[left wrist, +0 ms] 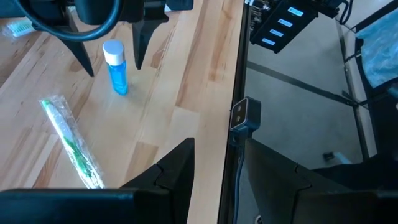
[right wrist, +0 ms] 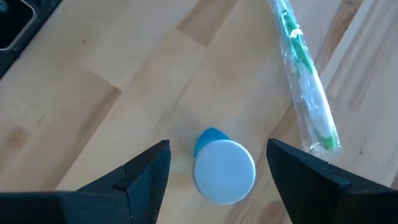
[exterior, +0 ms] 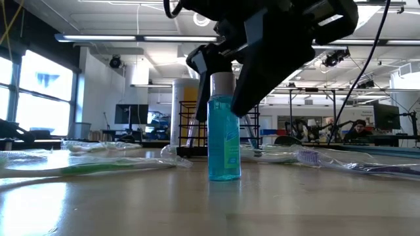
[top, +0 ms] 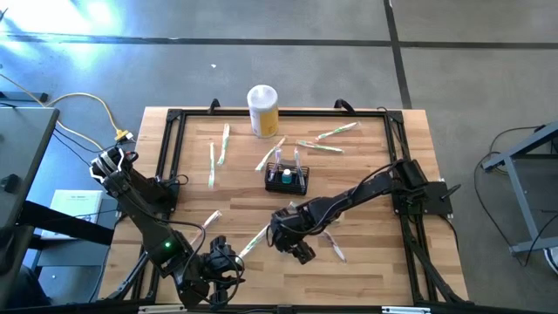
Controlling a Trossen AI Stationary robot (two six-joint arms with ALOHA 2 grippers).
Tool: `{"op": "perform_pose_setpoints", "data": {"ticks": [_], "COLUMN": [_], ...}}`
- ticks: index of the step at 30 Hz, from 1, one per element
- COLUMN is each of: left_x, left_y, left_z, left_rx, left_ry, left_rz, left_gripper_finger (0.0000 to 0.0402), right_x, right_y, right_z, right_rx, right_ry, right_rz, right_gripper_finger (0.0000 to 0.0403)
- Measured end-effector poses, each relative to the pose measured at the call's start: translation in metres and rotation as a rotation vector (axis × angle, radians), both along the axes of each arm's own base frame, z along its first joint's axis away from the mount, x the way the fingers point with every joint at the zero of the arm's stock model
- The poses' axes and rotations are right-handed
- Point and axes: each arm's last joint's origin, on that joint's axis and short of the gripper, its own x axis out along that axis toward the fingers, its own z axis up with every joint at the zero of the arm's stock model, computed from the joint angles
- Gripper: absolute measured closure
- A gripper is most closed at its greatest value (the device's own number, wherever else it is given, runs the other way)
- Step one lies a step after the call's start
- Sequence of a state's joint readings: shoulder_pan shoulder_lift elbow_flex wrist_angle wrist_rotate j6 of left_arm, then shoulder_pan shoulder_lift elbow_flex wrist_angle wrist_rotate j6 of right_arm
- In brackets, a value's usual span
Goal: Pick & Place toothbrushing station
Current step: Put the blue mouthwash into the middle section wire organizer
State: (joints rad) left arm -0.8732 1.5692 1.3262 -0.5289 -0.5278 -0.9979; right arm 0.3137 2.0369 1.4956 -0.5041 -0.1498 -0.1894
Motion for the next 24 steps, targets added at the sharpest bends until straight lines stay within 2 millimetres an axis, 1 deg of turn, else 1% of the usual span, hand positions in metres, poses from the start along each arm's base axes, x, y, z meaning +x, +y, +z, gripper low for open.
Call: {"op": "perform_pose_setpoints", "data": {"ticks": [5,14,19,24], "left_x": [-0.0002,-0.0002,-0.0006,-0.0005], "left_y": [0.0002,0.0006,0.0013,0.0014], "left_z": [-0.0003,-0.0006,-0.0013,-0.0013], "left_rx": [0.004,0.013,0.021,0.023], "left_ry": [0.003,0.004,0.010,0.009], "left_rz": [0.000,-0.002,0.000,0.002], "left_gripper_finger": [0.0264,0.0264,0.0264,0.0264], "right_x": [-0.0002,-0.0002,-0.0003,-0.0004], "right_y": [0.0003,0.0002,0.0004,0.0006], "right_z": [0.0000,0.0002,0.0002,0.0002], "right_rx": [0.004,0.023,0.012,0.017], "right_ry": [-0.001,0.003,-0.007,-0.007], "right_rz": [0.022,0.041,0.081,0.089], "right_gripper_finger": [0.0159,0.0216,0.0247,0.0289]}}
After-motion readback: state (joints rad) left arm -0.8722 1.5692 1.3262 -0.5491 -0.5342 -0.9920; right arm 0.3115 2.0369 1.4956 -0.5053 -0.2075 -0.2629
